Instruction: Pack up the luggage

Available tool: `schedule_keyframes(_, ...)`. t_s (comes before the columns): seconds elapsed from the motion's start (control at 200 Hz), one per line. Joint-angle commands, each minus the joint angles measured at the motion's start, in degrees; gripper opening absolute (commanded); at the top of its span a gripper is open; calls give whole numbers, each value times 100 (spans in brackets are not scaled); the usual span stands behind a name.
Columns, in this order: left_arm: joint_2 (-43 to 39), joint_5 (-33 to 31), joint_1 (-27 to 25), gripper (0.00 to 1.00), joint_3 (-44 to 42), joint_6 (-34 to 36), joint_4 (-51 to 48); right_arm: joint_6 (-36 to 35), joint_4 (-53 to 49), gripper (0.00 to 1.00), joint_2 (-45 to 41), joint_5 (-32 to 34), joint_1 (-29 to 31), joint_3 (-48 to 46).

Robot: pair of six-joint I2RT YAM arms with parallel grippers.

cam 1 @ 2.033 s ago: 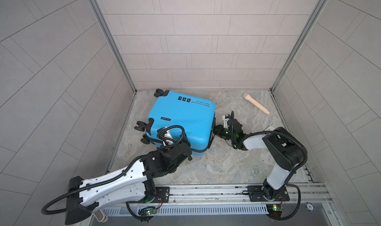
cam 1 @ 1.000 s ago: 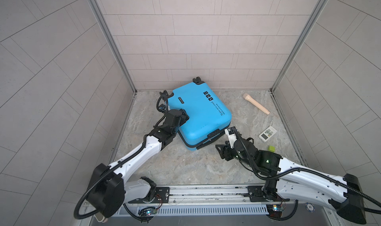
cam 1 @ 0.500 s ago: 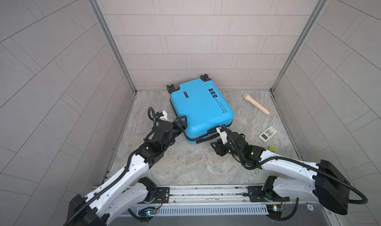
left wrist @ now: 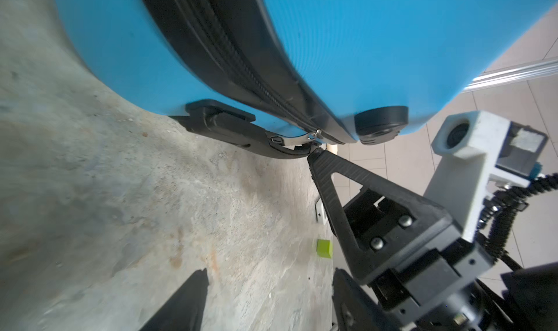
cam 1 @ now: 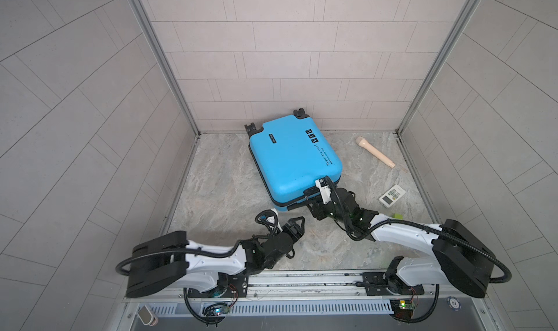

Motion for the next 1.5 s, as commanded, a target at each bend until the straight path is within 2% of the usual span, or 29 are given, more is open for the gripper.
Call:
schedule_keyframes(0.0, 1049, -538, -22, 69, -300, -536, 2645, 45, 493, 47, 212, -151, -60, -26)
schedule_keyframes(0.07, 1907, -687, -23, 67, -382, -764, 3706, 43, 632, 45, 343, -210, -69, -20)
schedule_keyframes(0.11, 2201, -747, -18, 67, -354, -1129, 3745, 58, 718, 44, 415, -224, -69, -20)
schedule_keyframes(0.175, 2330, -920, -17, 67, -291, -873, 3724, 61, 838, 43, 524, -262, -75, -9)
schedule_keyframes(0.305, 2198, -1314, 47, 70, -336, -595, 3735, 121, 1016, 41, 748, -306, -95, 43)
schedule_keyframes(0.505, 1807, -713, 533, 72, -386, -125, 3727, 210, 1246, 38, 1134, -343, -126, 69)
schedule_keyframes(0.796, 2308, -253, 1102, 73, -73, -511, 3746, 348, 1762, 31, 1567, -385, -213, 95)
schedule_keyframes(0.931, 2422, -123, 1254, 73, 140, -561, 3746, 482, 2195, 24, 1745, -267, -224, 103)
schedule_keyframes(1.306, 2514, -121, 1278, 73, 84, -839, 3746, 837, 3316, 15, 2378, 209, -228, 137)
schedule_keyframes(1.491, 2293, -304, 1281, 73, -86, -861, 3746, 904, 3810, 4, 2614, 390, -222, 154)
